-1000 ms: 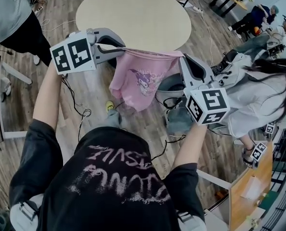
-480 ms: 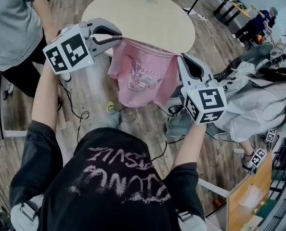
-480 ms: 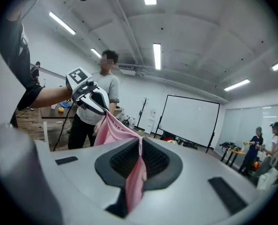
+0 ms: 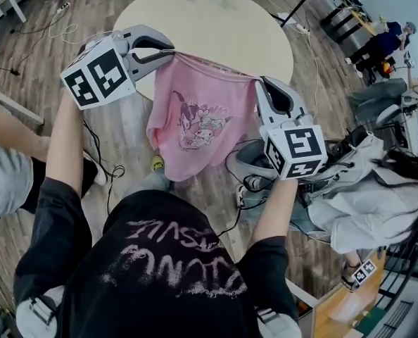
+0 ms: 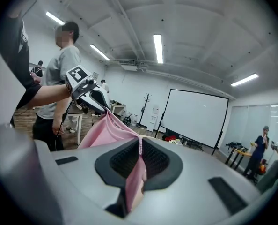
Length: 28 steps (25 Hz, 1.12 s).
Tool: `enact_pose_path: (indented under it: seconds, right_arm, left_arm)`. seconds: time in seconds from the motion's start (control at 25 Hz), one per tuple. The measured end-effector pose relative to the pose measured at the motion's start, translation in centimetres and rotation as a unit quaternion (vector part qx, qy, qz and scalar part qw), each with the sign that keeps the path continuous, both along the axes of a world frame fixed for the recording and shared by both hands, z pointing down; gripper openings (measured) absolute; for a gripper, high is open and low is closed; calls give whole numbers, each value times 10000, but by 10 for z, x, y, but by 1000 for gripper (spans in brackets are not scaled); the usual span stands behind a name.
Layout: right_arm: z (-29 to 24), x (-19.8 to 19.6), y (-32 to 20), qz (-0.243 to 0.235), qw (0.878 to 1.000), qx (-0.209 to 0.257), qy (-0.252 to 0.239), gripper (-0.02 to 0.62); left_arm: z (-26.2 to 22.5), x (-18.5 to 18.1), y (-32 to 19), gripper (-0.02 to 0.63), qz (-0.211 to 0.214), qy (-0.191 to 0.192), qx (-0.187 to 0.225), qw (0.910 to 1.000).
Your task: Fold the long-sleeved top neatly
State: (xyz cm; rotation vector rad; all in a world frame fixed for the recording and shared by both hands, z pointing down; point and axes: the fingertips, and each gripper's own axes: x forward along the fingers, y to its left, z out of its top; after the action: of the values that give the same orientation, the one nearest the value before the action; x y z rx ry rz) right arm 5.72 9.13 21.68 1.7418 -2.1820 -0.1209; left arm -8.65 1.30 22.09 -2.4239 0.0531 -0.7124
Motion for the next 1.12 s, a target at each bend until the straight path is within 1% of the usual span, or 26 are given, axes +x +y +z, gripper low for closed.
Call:
enact_pose_path:
  seconds: [0.16, 0.36, 0.52, 0.6, 0.68, 0.88, 1.12]
  right_arm:
    - [9, 20, -70, 33, 9998, -163, 84, 25]
    - [23, 40, -145, 186, 9987, -366, 298, 25]
    - [25, 61, -194, 324, 9982, -407, 302, 25]
    - [25, 77, -220, 388, 9980, -400, 295, 25]
    - [31, 94, -249, 417, 9974, -483, 331, 25]
    - [77, 132, -331, 367, 9944, -878, 467, 26]
    - [137, 186, -421, 428, 9903, -1319, 108, 26]
  left_arm:
    - [10, 19, -69, 37, -99, -42, -67, 9999]
    - [23, 38, -141, 37, -137, -221, -50, 9996]
    - [29, 56, -189, 37, -218, -135, -139, 9996]
    - [29, 71, -216, 37, -267, -46, -175, 9995]
    - [34, 87, -244, 37, -309, -58, -199, 9993]
    - [82, 128, -324, 37, -458, -535, -174, 9974]
    - [138, 176, -411, 37, -838, -695, -555, 9925]
